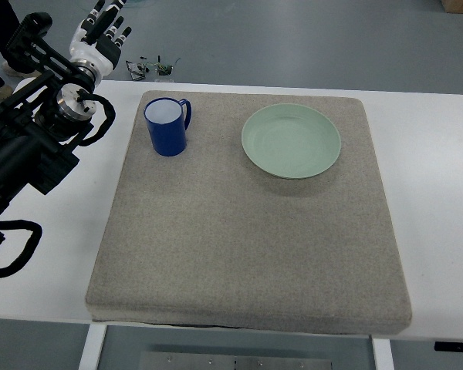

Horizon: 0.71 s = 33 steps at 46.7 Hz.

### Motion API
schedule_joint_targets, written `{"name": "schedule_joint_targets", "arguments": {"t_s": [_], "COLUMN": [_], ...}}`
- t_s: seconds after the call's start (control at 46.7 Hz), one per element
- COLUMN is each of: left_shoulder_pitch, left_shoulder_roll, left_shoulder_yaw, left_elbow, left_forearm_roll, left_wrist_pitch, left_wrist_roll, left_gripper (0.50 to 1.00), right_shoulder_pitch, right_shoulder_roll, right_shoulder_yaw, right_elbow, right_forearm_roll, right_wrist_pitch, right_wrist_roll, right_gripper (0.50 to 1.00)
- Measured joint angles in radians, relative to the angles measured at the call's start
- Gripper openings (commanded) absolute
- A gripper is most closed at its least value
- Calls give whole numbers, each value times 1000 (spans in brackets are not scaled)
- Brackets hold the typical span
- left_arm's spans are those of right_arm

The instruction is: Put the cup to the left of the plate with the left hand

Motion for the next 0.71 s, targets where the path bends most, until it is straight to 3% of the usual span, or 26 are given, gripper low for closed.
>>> {"name": "schedule_joint_targets", "arguments": {"t_s": [0.3,0.706], "left_shoulder_pitch": [0,0], "left_shoulder_roll": [5,11], "left_shoulder_yaw": [16,16], "left_elbow": [2,2], "left_forearm_roll": [5,5], "left_wrist_pitch": [-71,-78], "left_wrist_roll": [-2,-2], "left_gripper": [994,994], "right_shoulder_pitch": [0,0], "right_shoulder_roll": [0,0], "right_shoulder_yaw": [0,0], "right_elbow": [-1,0], "right_forearm_roll": [0,0], "right_wrist_pitch": [0,0], "right_wrist_roll": [0,0], "right_gripper": [934,934]}}
